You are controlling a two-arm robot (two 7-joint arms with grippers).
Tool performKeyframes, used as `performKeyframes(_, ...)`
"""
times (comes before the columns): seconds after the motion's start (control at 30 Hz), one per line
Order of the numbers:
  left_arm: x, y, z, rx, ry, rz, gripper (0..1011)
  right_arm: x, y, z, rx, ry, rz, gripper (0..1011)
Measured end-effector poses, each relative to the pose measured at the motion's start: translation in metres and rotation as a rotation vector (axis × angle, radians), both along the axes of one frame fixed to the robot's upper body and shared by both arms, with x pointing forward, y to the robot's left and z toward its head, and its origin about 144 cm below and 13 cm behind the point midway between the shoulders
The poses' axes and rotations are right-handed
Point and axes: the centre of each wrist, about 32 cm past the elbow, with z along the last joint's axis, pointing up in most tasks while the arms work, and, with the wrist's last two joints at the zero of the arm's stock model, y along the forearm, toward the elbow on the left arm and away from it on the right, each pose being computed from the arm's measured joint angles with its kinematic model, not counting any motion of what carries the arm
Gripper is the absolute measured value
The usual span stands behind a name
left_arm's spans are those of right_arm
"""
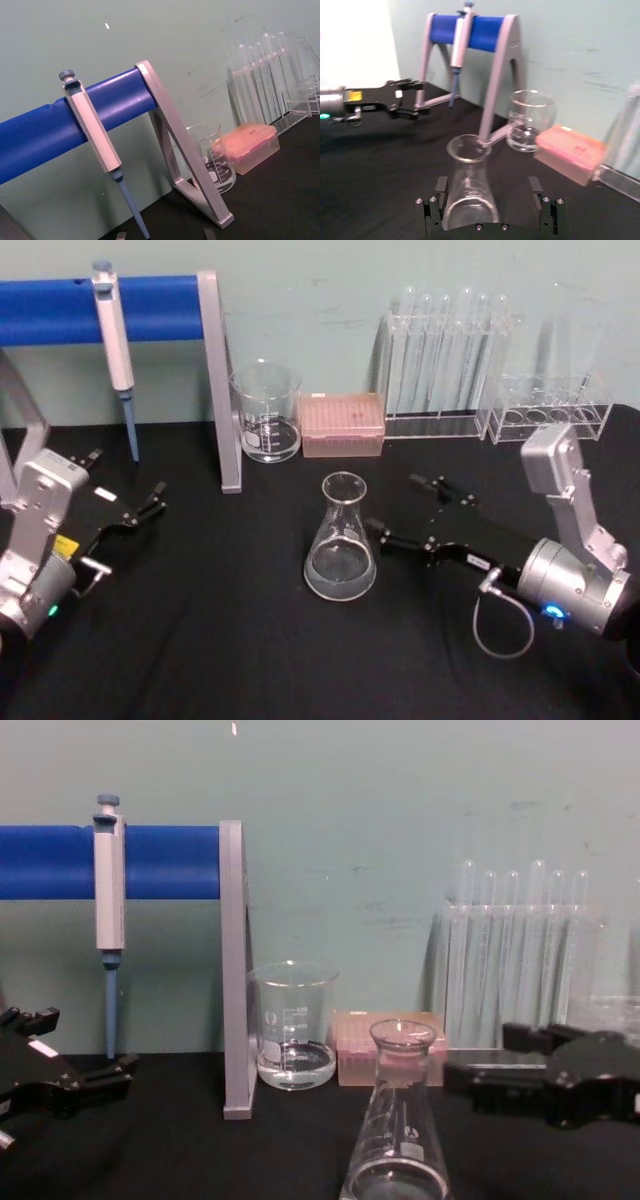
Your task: Grasp the erlenmeyer flask with one hand, shake it three times, then place it back.
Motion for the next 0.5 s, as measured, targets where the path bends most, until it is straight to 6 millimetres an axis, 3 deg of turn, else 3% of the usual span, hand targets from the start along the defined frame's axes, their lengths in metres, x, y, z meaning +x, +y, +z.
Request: performKeyframes(0.5,0.0000,0.0000,0.0000,0.000,0.000,0.000,1001,0.0073,0.0037,-0.0058,0.042,-0.105,-0.268,1000)
